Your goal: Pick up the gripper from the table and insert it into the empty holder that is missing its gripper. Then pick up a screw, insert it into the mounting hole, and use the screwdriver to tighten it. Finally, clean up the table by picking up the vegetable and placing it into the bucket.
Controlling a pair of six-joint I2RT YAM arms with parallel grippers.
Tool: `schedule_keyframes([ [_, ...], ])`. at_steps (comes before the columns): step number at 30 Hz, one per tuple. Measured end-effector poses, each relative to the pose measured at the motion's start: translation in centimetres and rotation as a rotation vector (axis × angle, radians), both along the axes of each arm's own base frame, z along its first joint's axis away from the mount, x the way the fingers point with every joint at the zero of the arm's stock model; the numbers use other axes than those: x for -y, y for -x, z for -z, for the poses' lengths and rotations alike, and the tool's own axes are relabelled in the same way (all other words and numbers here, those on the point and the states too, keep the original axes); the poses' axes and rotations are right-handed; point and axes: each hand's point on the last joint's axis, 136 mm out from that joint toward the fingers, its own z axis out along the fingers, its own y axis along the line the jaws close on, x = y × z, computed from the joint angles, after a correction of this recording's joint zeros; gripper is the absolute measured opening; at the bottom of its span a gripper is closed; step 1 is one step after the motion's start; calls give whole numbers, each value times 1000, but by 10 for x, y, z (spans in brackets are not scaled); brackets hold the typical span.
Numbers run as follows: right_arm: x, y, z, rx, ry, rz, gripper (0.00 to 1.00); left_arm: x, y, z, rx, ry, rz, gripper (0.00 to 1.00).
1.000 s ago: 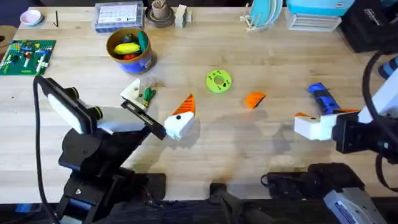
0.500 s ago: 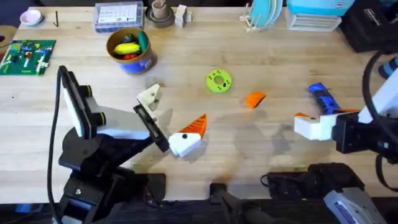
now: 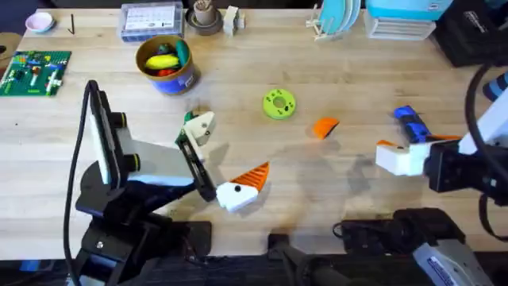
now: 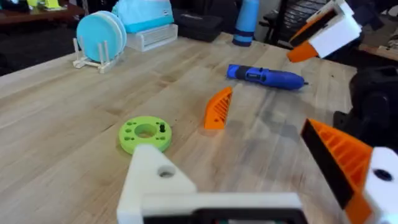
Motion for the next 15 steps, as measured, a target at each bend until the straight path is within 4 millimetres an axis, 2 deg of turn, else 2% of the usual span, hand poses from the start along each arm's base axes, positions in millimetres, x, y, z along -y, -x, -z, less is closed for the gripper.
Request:
schedule_keyframes([
  [6,-6,-31,-28,170,-49,2,994,0,0,0,9,-5,4,992],
  [15,-31,-38,-42,214,-206,-51,994,0,0,0,9,-5,4,992],
])
